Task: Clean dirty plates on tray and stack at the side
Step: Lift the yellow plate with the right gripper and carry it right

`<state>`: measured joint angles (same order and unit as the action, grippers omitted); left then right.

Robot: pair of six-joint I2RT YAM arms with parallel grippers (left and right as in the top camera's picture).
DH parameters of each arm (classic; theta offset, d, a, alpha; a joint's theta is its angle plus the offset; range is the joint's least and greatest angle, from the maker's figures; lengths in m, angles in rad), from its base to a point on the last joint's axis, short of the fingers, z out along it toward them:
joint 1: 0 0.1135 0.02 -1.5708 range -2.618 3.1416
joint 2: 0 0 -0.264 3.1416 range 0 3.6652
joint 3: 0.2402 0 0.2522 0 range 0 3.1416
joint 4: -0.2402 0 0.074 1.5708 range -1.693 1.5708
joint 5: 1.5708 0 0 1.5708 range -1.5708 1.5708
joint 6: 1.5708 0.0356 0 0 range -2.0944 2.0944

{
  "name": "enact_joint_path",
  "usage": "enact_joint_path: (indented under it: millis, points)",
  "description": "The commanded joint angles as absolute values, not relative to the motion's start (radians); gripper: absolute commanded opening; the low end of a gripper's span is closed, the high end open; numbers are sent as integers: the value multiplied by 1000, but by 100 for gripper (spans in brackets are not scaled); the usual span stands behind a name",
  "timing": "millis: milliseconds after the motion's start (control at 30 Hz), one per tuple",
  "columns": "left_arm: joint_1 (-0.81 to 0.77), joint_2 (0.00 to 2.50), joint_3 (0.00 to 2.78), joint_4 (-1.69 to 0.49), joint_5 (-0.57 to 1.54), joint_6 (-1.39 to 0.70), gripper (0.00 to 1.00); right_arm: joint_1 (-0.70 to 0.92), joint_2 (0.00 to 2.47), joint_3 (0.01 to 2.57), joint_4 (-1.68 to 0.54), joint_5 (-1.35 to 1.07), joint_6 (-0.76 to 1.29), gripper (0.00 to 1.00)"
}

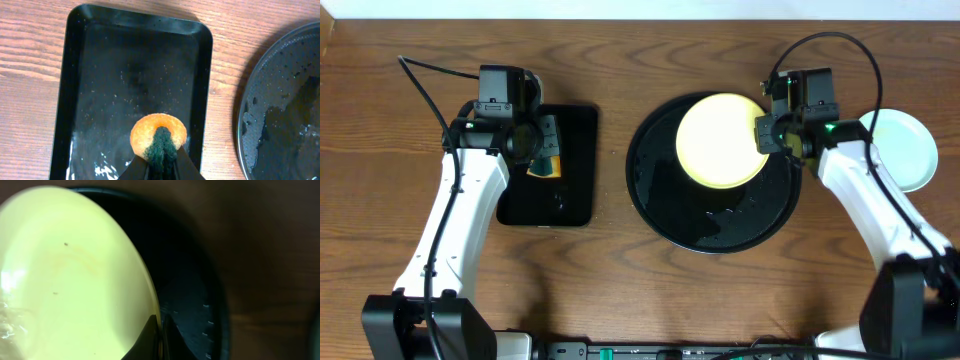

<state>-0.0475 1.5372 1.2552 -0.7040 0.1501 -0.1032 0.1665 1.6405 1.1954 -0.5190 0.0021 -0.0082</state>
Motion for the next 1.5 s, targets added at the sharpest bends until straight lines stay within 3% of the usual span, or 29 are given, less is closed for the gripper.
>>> enact_joint_path:
  millis: [0, 533, 833, 967, 1267, 1467]
  points:
    - [-47, 1538, 1260, -707, 138, -90, 8, 221, 1587, 1201, -532, 166, -17, 1]
    - [-47, 1571, 1247, -707, 137, -89, 8, 774, 1554, 1201, -445, 1155, -114, 1]
    - [-47, 1571, 1247, -702, 137, -89, 8, 828, 1554, 1201, -406, 1232, -113, 1]
    - [-47, 1571, 1247, -698, 137, -89, 8, 760, 1554, 1201, -411, 1069, -34, 1]
    - [-47, 1598, 1247, -686, 138, -89, 8, 369, 1554, 1201, -462, 133, 135, 1]
    - [-47, 1676, 1247, -660, 137, -89, 9, 109, 1554, 1201, -457, -105, 154, 1]
